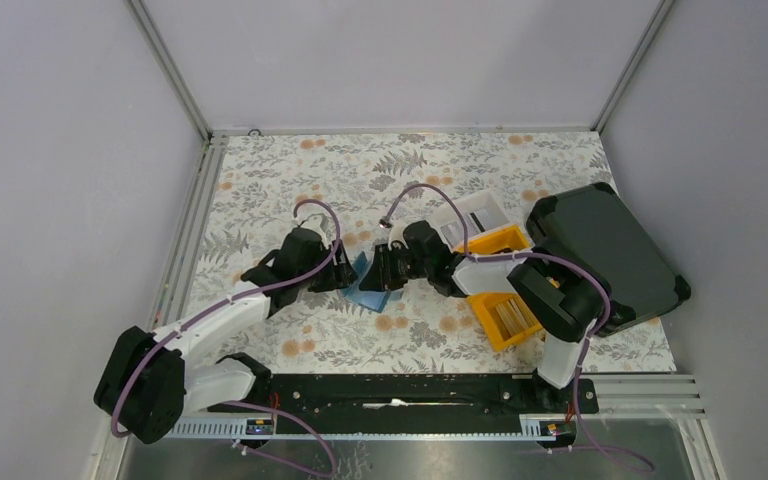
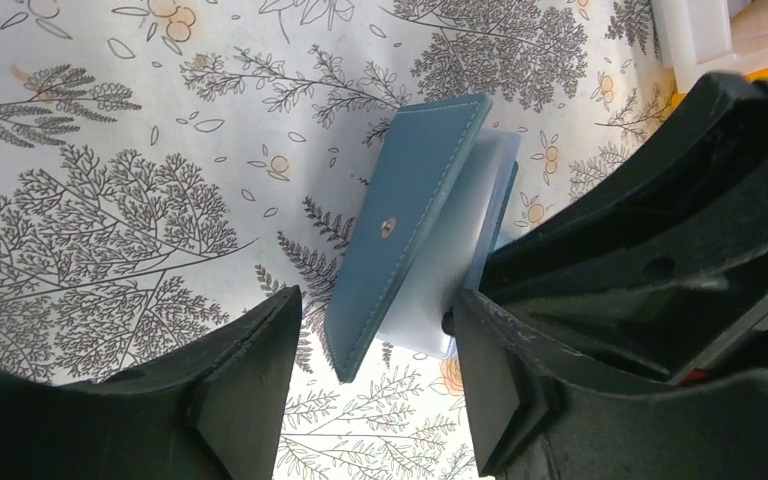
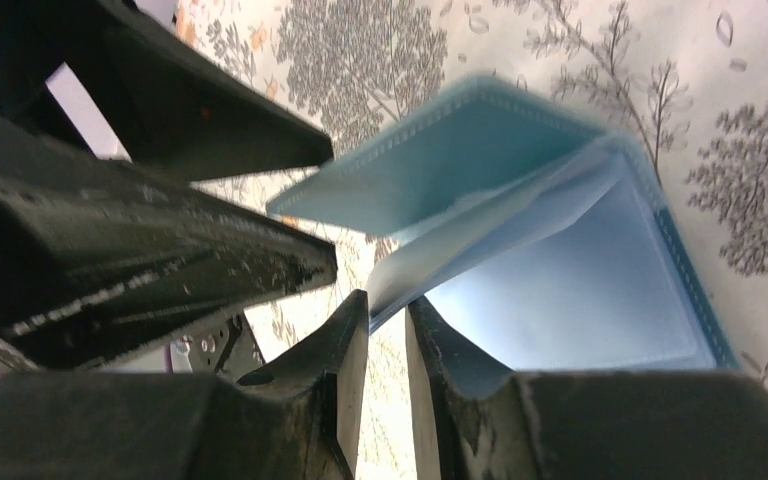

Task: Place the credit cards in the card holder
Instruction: Open the card holder at the center of the board.

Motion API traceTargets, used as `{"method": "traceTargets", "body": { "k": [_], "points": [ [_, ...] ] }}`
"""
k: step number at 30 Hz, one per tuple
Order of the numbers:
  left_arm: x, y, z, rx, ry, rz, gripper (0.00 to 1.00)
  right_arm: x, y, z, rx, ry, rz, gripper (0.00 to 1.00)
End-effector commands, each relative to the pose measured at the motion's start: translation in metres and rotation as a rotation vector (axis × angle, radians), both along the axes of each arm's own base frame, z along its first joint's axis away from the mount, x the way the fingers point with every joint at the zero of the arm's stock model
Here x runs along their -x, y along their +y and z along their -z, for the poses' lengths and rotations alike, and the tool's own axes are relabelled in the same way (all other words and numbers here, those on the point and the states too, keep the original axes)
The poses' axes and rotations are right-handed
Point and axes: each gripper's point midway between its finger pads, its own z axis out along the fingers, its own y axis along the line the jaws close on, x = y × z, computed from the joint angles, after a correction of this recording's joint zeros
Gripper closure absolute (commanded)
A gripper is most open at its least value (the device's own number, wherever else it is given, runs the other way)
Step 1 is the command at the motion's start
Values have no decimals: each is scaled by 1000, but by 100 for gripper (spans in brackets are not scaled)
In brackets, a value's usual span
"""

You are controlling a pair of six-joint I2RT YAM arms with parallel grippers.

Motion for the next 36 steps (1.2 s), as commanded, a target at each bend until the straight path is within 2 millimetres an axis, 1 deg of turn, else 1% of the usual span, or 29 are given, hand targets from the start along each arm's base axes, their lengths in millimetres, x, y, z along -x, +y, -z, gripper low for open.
{"method": "traceTargets", "body": {
  "k": [1,3,6,9,13,16,20,23,26,28,32,36],
  "points": [
    [-8,4,-13,27,-70,-35,41,-23,23,-23,-63,-81,23,73],
    [-7,9,-15,22,-86,-51,41,-29,27,-23,-58,-90,34,73],
    [-8,23,-15,-9,-109,-112,41,-38,30,-20,-47,-95,59,73],
    [-6,31,-15,-10,-130,-144,40,-45,35,-21,-46,-99,73,72],
    [-3,27,-19,19,-162,-113,38,-53,41,-23,-48,-100,82,68],
    [-3,24,-18,22,-174,-79,32,-57,44,-22,-42,-99,95,66],
    [-9,24,-15,-10,-193,-61,25,-64,46,-21,-28,-100,115,62],
    [-15,22,-16,-26,-208,-48,22,-67,47,-20,-20,-94,128,61],
    [-24,23,-14,-60,-223,-52,22,-71,48,-20,-14,-93,142,59],
    [-30,26,-13,-96,-221,-63,25,-73,48,-22,-14,-98,149,58],
    [-43,30,-11,-148,-230,-85,37,-77,49,-27,-17,-105,163,57],
    [-54,29,-15,-177,-253,-83,38,-78,50,-31,-23,-108,167,56]
  ]
}}
